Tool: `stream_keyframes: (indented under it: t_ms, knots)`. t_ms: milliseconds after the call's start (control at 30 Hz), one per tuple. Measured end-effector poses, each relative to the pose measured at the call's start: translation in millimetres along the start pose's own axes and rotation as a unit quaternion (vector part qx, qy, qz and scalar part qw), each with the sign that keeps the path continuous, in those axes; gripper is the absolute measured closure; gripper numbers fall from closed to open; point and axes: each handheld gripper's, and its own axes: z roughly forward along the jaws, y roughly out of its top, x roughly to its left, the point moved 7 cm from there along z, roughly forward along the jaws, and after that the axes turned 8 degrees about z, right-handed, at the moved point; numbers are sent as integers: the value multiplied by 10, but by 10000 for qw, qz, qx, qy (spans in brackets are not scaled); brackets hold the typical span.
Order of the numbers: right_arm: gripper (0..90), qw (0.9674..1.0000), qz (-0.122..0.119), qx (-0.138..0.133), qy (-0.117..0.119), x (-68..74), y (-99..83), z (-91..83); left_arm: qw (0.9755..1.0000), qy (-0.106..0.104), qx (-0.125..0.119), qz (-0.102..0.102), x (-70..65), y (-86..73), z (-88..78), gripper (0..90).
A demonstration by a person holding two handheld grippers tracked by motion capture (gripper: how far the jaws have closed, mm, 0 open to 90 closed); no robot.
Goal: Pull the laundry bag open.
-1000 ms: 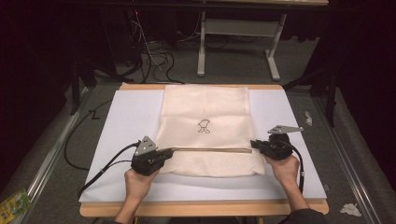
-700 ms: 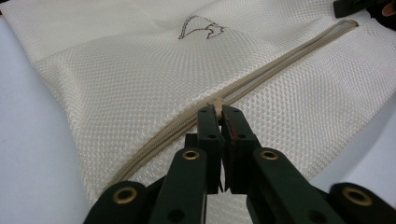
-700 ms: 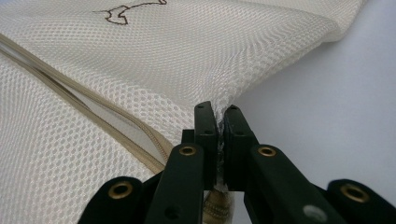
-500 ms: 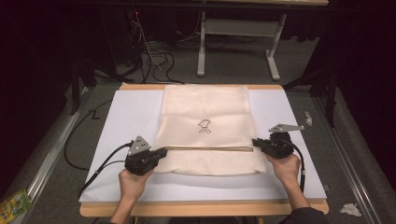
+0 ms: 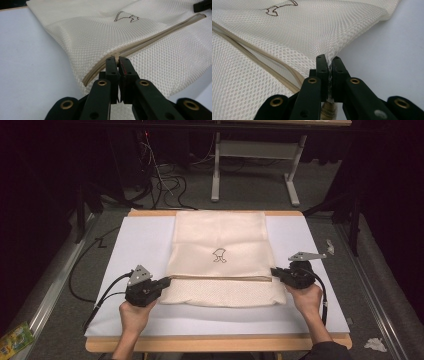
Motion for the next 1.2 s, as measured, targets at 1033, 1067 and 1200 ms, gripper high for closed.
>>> stream_keyframes:
  t_ms: [1033,1067,1200]
  knots:
    - [884,9996,194,-119,-143,-140,142,-41,9997,125,47,-211,204,-71,-99,871]
    - [884,9997,164,-126,-134,-143,146,-33,9997,119,56,-227,211,-71,-95,871]
    - [884,9996,188,-92,-180,-152,143,-15,9996,89,122,-252,225,-72,-79,871]
